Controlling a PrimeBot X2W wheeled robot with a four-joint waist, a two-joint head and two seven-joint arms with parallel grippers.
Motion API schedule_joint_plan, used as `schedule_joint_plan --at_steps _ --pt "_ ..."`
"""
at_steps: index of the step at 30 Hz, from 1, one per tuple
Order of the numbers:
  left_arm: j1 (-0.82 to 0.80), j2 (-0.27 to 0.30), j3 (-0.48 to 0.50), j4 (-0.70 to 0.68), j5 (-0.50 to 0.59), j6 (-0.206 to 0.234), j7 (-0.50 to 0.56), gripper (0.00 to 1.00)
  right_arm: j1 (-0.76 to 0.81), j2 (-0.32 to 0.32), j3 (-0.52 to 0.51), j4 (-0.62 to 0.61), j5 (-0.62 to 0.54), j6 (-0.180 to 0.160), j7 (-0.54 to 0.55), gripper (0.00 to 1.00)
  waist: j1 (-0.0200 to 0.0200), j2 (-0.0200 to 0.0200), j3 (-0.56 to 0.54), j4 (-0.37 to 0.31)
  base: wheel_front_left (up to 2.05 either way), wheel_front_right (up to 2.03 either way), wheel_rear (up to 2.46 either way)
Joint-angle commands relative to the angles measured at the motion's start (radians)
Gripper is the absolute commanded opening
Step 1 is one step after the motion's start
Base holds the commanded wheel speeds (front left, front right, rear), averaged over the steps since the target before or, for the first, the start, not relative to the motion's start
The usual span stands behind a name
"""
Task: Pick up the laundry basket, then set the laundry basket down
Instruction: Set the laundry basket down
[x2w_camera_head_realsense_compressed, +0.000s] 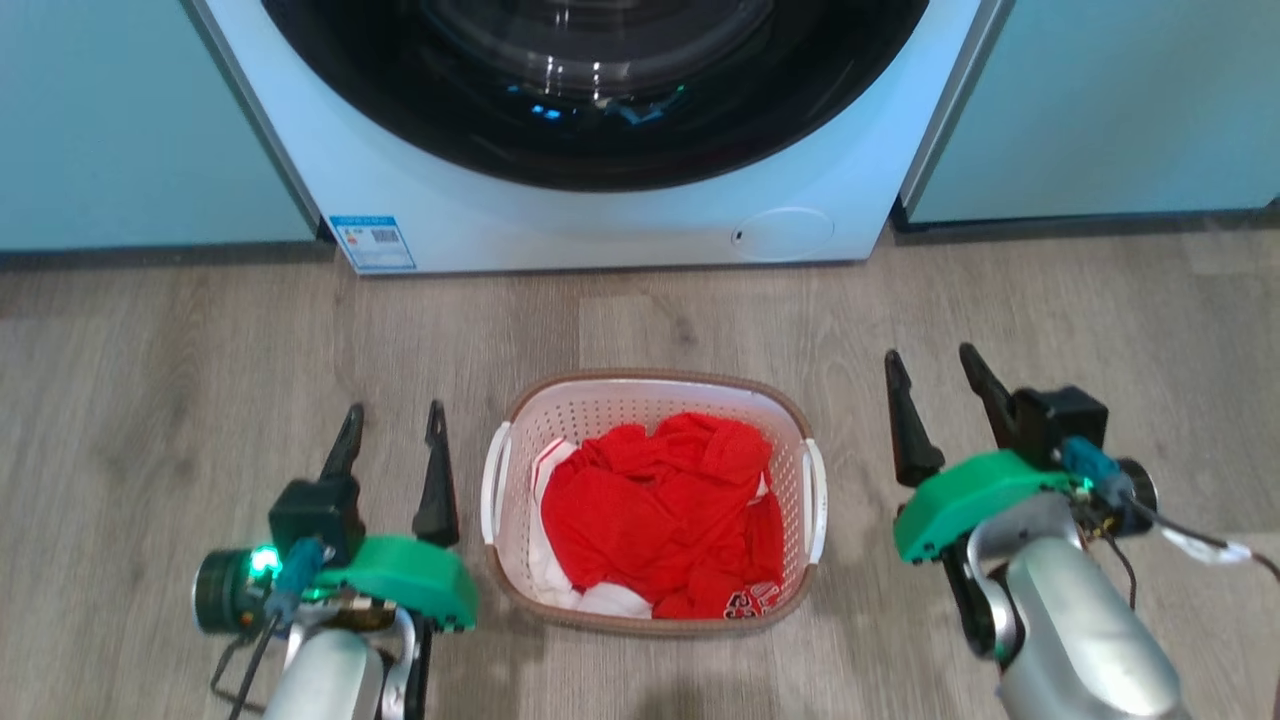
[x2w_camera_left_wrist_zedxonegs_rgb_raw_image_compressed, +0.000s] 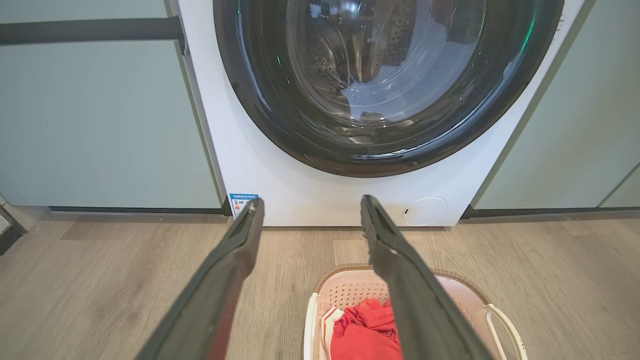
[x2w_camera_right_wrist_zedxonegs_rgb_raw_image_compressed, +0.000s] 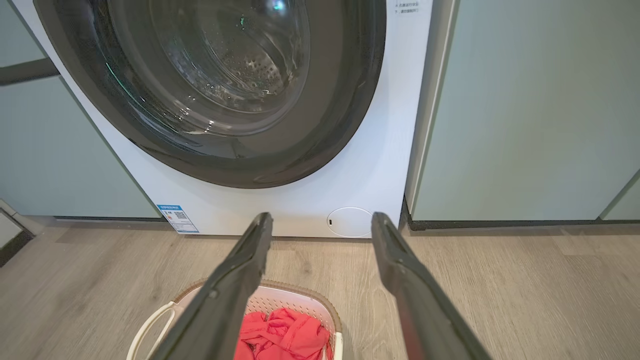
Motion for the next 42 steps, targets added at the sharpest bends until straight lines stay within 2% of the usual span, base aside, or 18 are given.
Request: schedule_joint_plan --at_steps 1,14,23,42 --pt "-0.013 0.002 0.043 -0.042 0.009 -0.005 -0.009 1.00 0.007 0.010 0.014 -0.045 -0.009 0.004 -0.012 1.00 0.0001 -0.0001 -0.015 -0.005 0.00 0.00 0.00" --pt "0.152 -0.003 0.095 -0.156 0.033 -0.017 -0.009 1.00 0.174 0.010 -0.032 -0.216 -0.024 0.004 -0.012 1.00 0.0001 -0.0001 -0.082 -0.025 0.00 0.00 0.00" --pt "0.198 -0.004 0.110 -0.187 0.029 -0.033 -0.009 1.00 0.249 0.010 -0.060 -0.299 -0.022 0.004 -0.012 1.00 0.0001 -0.0001 -0.115 -0.033 0.00 0.00 0.00" --pt "0.224 -0.004 0.112 -0.191 0.040 -0.024 -0.009 1.00 0.286 0.010 -0.078 -0.305 -0.045 0.004 -0.012 1.00 0.0001 -0.0001 -0.143 -0.037 0.00 0.00 0.00"
